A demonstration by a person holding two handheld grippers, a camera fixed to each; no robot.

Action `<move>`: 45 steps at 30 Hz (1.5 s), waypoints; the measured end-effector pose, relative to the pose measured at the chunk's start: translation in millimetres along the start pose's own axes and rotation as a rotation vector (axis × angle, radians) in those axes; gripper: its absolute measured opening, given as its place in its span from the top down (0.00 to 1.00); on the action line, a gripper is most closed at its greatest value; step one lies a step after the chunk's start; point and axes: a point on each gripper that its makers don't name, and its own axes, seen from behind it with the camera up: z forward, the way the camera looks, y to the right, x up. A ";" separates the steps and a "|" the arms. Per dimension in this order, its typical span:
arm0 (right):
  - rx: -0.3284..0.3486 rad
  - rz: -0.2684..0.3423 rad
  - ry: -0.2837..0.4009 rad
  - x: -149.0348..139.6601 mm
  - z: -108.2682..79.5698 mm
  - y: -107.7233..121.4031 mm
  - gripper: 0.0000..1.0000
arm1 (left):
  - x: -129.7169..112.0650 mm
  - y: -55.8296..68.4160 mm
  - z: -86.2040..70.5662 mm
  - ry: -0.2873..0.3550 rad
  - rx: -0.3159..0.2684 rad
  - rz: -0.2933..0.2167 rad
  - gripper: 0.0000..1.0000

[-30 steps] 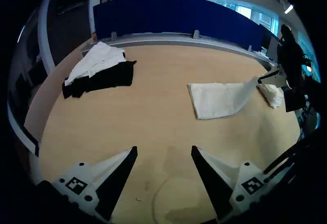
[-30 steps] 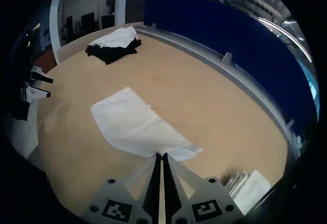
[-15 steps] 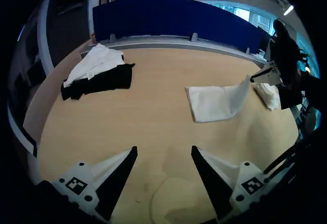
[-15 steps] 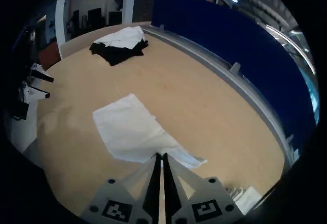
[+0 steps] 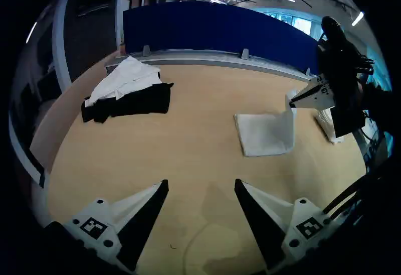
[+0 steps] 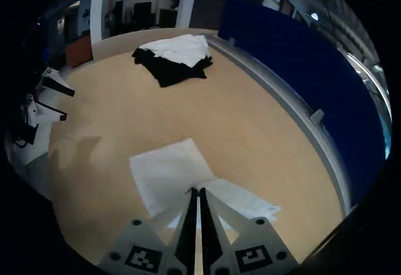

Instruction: Fold towel

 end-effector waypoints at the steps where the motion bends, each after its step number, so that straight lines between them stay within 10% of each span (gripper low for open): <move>1: 0.012 -0.016 -0.002 3.6 5.7 -6.1 0.96 | 0.3 -1.3 -0.8 0.002 0.005 0.000 0.02; 15: 0.206 -0.094 -0.088 -4.3 96.0 -107.1 0.96 | -9.4 -16.7 -14.1 0.007 0.042 -0.058 0.02; 27: 0.214 -0.065 -0.075 -5.5 92.9 -106.3 0.92 | -10.2 -17.2 -14.6 0.006 0.039 -0.053 0.02; 32: 0.224 -0.058 -0.064 -5.2 88.9 -108.5 0.75 | -6.8 -14.2 -14.3 0.011 0.036 -0.048 0.02; 37: 0.222 -0.042 -0.046 -1.8 80.6 -107.6 0.30 | -5.9 -12.2 -14.1 0.012 0.035 -0.045 0.02; 45: 0.190 -0.006 -0.044 -7.9 67.6 -100.0 0.09 | -4.4 -13.8 -15.1 0.014 0.038 -0.048 0.02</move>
